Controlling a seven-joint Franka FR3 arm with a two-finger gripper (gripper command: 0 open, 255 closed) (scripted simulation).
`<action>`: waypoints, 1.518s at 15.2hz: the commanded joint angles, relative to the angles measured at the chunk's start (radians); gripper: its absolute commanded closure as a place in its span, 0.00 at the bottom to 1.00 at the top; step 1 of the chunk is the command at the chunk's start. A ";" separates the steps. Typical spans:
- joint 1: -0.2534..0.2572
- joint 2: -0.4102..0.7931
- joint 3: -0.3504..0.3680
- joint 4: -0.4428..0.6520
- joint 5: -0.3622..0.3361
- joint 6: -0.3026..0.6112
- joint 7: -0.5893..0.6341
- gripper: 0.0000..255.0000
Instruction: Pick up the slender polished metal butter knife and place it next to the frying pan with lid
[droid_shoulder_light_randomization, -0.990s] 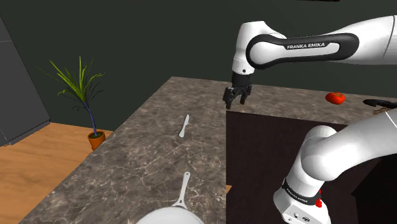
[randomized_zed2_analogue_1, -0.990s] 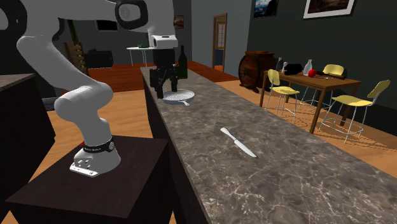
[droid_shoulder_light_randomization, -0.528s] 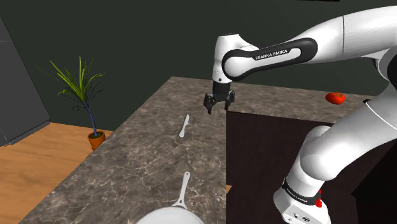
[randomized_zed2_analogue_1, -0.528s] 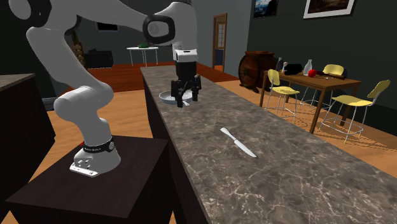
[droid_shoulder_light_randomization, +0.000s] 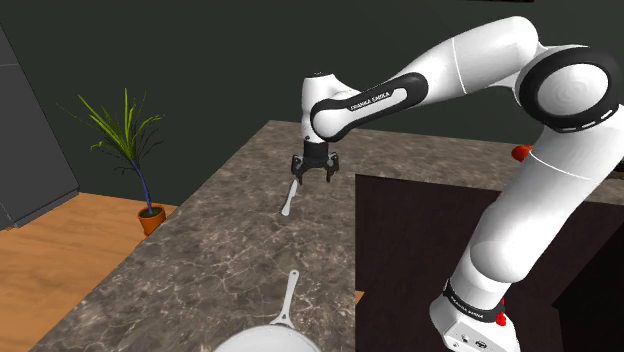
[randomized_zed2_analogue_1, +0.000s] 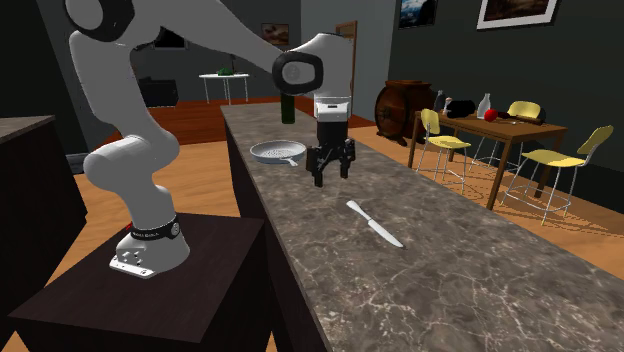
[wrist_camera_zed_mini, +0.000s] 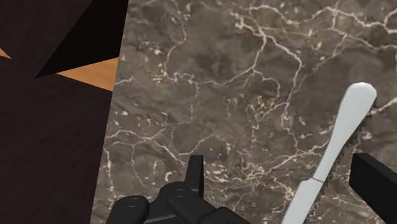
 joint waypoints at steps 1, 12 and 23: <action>-0.005 0.083 0.007 0.060 -0.022 0.018 0.077 0.00; 0.009 0.423 -0.022 0.331 -0.105 0.065 0.333 0.00; 0.008 0.453 -0.027 0.310 -0.115 0.116 0.339 0.00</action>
